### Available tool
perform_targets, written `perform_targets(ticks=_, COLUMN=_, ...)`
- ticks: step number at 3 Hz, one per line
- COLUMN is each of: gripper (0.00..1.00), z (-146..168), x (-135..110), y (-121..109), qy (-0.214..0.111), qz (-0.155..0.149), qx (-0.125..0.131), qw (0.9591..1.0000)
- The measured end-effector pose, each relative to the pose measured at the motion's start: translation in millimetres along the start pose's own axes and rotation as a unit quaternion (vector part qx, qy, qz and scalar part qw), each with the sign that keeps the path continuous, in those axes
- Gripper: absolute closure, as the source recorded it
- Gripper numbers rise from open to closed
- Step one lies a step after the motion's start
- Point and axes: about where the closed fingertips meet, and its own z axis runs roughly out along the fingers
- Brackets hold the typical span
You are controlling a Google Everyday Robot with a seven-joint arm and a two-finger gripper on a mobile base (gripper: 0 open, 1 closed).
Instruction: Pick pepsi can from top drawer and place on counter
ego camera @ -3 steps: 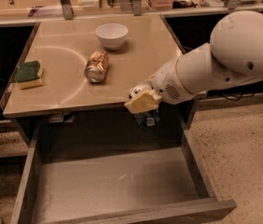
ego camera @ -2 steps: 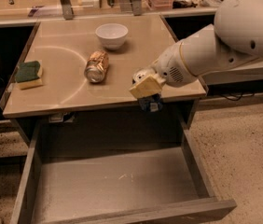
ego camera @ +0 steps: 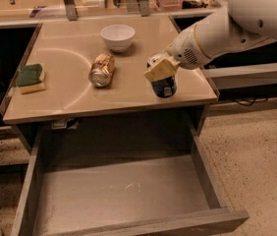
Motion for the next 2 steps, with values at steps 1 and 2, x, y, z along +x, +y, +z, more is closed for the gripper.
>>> perform_targets(ticks=1, gripper=1.00, z=14.5, x=2.1, y=-29.5, qy=-0.005, qz=0.000, qx=-0.007, qw=1.0000)
perform_targets(ticks=2, gripper=1.00, z=27.9, x=6.0, y=-56.5, qy=-0.040, qz=0.017, qx=-0.028, qw=0.9987)
